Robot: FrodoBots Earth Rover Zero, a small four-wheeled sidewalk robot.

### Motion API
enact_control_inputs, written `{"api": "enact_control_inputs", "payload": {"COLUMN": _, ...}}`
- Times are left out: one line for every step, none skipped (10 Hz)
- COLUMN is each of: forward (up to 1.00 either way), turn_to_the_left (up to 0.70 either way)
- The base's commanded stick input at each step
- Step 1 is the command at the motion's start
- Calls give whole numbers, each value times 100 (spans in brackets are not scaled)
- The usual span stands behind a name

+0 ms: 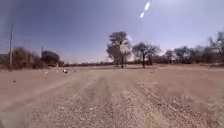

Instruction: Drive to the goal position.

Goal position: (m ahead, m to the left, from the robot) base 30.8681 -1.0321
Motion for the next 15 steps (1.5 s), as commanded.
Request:
{"api": "enact_control_inputs", "payload": {"forward": 85, "turn_to_the_left": 0}}
{"api": "enact_control_inputs", "payload": {"forward": 85, "turn_to_the_left": 0}}
{"api": "enact_control_inputs", "payload": {"forward": 85, "turn_to_the_left": 0}}
{"api": "enact_control_inputs", "payload": {"forward": 85, "turn_to_the_left": 0}}
{"api": "enact_control_inputs", "payload": {"forward": 85, "turn_to_the_left": 0}}
{"api": "enact_control_inputs", "payload": {"forward": 85, "turn_to_the_left": 0}}
{"api": "enact_control_inputs", "payload": {"forward": 85, "turn_to_the_left": 0}}
{"api": "enact_control_inputs", "payload": {"forward": 85, "turn_to_the_left": 0}}
{"api": "enact_control_inputs", "payload": {"forward": 85, "turn_to_the_left": 0}}
{"api": "enact_control_inputs", "payload": {"forward": 85, "turn_to_the_left": 0}}
{"api": "enact_control_inputs", "payload": {"forward": 85, "turn_to_the_left": 0}}
{"api": "enact_control_inputs", "payload": {"forward": 85, "turn_to_the_left": 0}}
{"api": "enact_control_inputs", "payload": {"forward": 85, "turn_to_the_left": 0}}
{"api": "enact_control_inputs", "payload": {"forward": 85, "turn_to_the_left": 0}}
{"api": "enact_control_inputs", "payload": {"forward": 85, "turn_to_the_left": 0}}
